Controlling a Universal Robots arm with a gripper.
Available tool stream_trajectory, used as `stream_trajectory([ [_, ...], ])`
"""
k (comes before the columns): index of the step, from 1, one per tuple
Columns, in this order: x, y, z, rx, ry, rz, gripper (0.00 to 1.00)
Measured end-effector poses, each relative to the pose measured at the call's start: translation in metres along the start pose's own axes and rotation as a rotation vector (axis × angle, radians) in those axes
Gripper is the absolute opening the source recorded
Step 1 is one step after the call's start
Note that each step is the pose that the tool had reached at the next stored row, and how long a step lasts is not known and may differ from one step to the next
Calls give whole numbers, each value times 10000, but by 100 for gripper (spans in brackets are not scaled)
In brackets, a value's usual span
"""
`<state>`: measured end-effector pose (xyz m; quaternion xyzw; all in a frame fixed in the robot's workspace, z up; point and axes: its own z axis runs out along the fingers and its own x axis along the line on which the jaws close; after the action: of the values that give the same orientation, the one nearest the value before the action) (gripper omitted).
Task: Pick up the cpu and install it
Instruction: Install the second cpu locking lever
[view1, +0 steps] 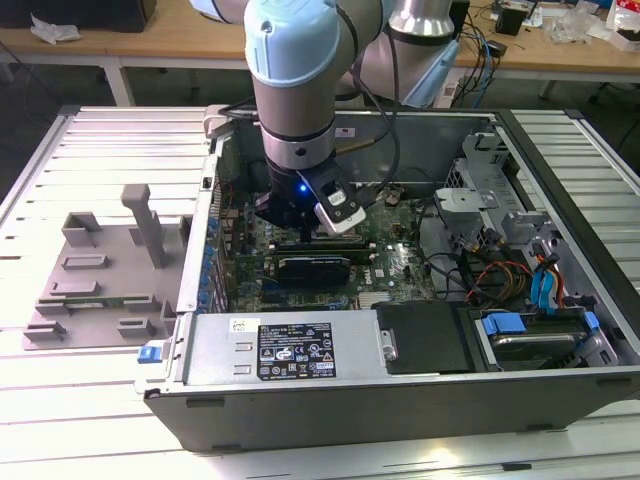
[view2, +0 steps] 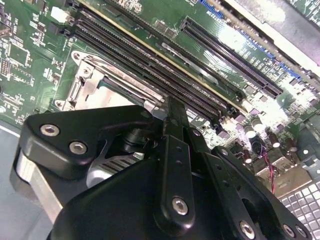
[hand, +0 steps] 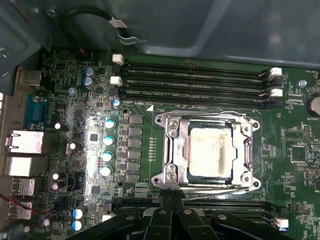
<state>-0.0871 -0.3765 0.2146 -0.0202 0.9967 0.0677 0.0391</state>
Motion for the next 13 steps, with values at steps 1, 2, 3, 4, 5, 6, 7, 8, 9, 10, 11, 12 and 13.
stream_trajectory([
  [1,13,-1,12,-6,1,1,11],
  [2,23,-2,20,-14,1,1,11],
  [3,32,-3,27,-23,0,1,11],
  [4,48,-4,40,-44,-2,3,11],
  [5,54,-5,48,-58,-3,4,11],
  [6,58,-6,54,-74,-4,5,11],
  [7,60,-6,60,-97,-6,5,11],
  [8,62,-7,66,-121,-9,8,11],
  [9,65,-8,78,-168,-13,12,11],
  [10,67,-9,86,-194,-14,15,11],
  [11,68,-10,91,-211,-14,16,11],
  [12,70,-10,97,-233,-16,16,11],
  [13,71,-10,102,-253,-17,17,11],
])
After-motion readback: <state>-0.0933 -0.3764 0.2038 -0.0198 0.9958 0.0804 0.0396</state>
